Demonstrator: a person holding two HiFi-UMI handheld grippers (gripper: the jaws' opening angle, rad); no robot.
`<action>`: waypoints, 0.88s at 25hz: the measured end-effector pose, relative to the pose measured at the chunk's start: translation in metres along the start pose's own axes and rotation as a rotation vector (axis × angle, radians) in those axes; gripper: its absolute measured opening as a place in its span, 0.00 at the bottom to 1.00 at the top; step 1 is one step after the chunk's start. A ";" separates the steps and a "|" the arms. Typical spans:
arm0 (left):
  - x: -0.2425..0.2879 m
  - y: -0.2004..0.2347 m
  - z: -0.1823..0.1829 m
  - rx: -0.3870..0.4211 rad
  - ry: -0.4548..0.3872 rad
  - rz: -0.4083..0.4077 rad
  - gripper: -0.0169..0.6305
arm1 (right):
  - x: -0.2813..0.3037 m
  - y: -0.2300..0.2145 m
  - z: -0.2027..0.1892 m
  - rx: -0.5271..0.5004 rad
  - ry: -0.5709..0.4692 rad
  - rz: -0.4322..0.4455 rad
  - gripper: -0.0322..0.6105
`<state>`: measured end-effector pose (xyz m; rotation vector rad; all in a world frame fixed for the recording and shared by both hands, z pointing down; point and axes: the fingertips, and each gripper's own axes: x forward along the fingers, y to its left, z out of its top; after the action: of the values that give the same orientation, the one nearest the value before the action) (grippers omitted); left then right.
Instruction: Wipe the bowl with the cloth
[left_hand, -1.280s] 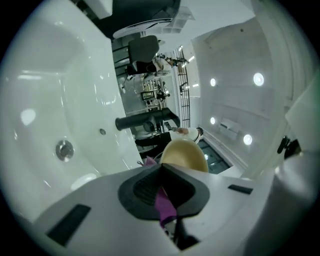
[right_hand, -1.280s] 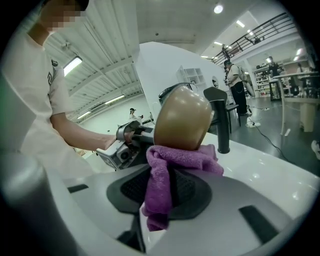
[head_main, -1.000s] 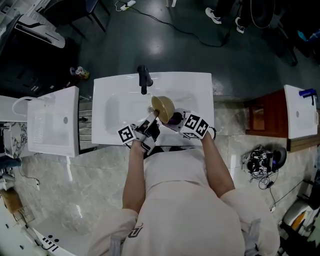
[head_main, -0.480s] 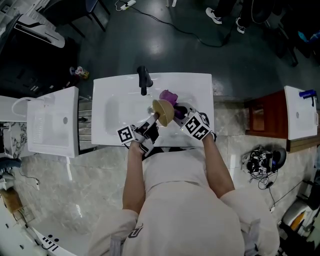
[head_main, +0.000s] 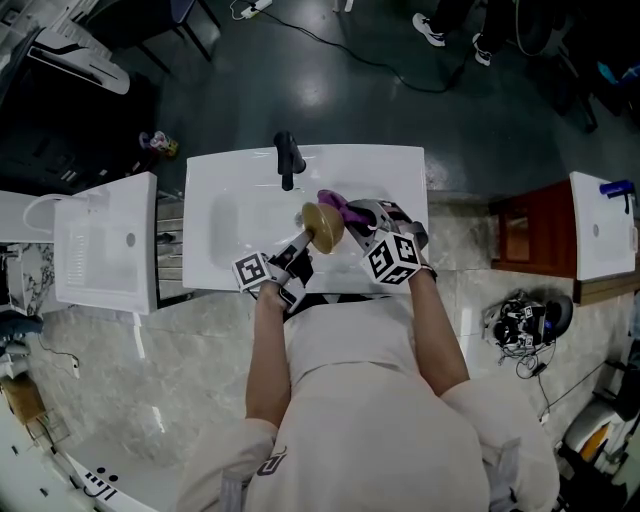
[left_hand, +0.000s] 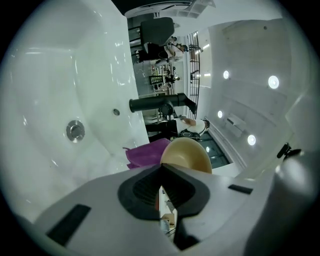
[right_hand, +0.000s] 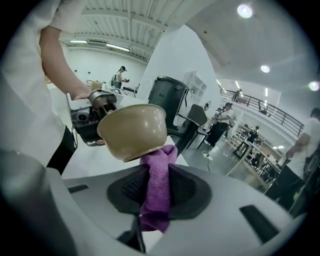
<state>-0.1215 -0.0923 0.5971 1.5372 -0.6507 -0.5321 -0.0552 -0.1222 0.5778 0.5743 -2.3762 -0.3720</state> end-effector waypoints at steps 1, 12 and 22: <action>-0.001 0.001 0.003 0.005 -0.011 0.011 0.04 | 0.000 0.002 -0.001 0.004 0.000 0.013 0.19; 0.003 -0.007 -0.008 0.037 0.037 -0.016 0.04 | 0.014 0.035 -0.010 -0.040 0.054 0.125 0.19; 0.006 -0.002 -0.021 0.066 0.108 0.005 0.04 | 0.006 0.013 -0.011 0.015 0.032 0.029 0.19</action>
<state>-0.1030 -0.0811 0.5974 1.6146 -0.5938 -0.4243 -0.0564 -0.1154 0.5943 0.5479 -2.3561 -0.3297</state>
